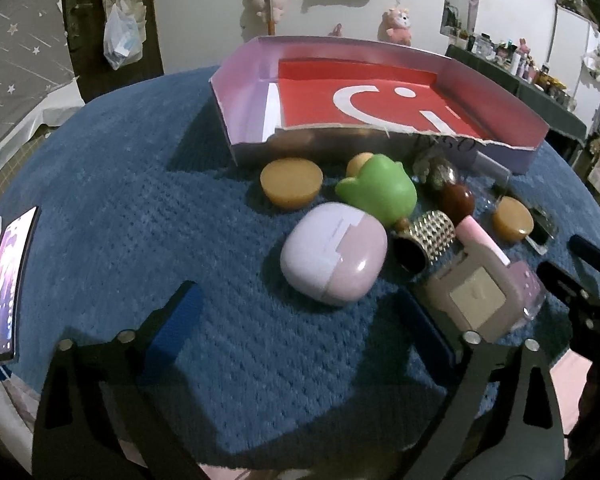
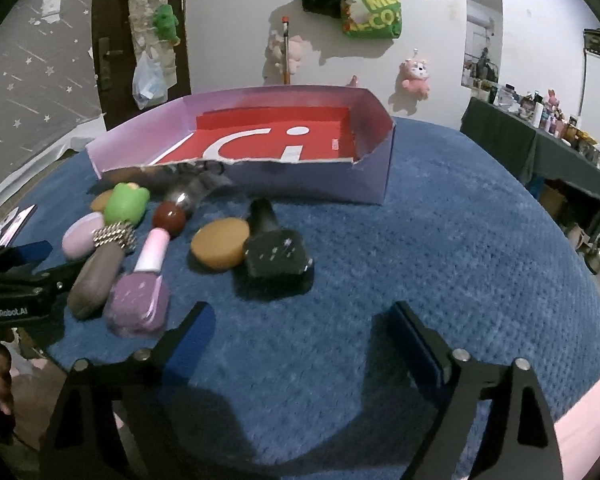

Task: Organize rigid objects
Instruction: 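Grasp the black smartwatch with the right tool while the left tool grasps the lilac earbud case, then carry the smartwatch and earbud case over the red box with both tools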

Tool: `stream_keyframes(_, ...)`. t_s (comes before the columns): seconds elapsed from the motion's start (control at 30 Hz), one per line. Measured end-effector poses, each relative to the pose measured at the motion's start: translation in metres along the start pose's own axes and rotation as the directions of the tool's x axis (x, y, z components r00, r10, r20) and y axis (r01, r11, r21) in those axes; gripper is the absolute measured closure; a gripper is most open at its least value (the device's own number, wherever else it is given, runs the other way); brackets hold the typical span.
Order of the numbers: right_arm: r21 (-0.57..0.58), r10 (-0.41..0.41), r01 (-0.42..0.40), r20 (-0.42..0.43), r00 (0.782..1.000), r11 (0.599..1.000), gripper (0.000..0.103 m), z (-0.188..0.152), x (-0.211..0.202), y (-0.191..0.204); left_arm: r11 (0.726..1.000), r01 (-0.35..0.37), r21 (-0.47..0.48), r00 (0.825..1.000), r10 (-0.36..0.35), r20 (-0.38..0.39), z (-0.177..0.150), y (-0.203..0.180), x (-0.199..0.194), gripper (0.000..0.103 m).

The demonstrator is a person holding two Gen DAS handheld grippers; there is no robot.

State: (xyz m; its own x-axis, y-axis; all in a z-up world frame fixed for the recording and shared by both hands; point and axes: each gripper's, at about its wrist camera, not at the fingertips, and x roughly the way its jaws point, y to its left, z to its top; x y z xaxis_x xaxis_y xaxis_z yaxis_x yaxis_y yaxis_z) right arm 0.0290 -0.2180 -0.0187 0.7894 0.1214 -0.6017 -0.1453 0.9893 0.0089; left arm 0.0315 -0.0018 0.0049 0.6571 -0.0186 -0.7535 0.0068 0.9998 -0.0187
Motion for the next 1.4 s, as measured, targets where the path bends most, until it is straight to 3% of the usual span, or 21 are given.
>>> stream_keyframes(0.33, -0.033, 0.027, -0.026, 0.037, 0.999, 0.999, 0.025, 0.016, 0.02, 0.005, 1.0, 0.01, 0.022, 1.0, -0.011, 0.02, 0.011, -0.005, 0.009, 0.025)
stream_keyframes(0.4, -0.042, 0.032, -0.03, 0.046, 0.998, 0.999, 0.033, 0.016, 0.022, 0.007, 0.999, 0.02, 0.03, 0.999, -0.021, 0.024, 0.011, -0.006, 0.009, 0.031)
stream_keyframes(0.47, -0.049, 0.043, -0.04, 0.054, 0.998, 0.998, 0.054, 0.017, 0.021, 0.008, 0.999, 0.022, 0.041, 0.999, -0.023, 0.029, 0.012, -0.009, 0.008, 0.039)
stream_keyframes(0.53, -0.055, 0.062, -0.059, 0.055, 0.997, 0.997, 0.062, 0.018, 0.021, 0.009, 0.998, 0.036, 0.056, 0.999, -0.037, 0.029, 0.012, -0.012, 0.007, 0.054)
stream_keyframes(0.9, -0.011, 0.096, -0.096, 0.046, 0.994, 0.995, 0.062, 0.014, 0.007, 0.003, 0.996, 0.065, 0.055, 0.997, -0.067, 0.026, 0.012, -0.012, -0.002, 0.055)
stream_keyframes(1.4, 0.013, 0.179, -0.181, 0.108, 0.978, 0.983, 0.062, 0.038, -0.022, 0.006, 0.993, 0.095, 0.067, 0.99, -0.101, 0.099, 0.031, -0.014, -0.026, 0.055)
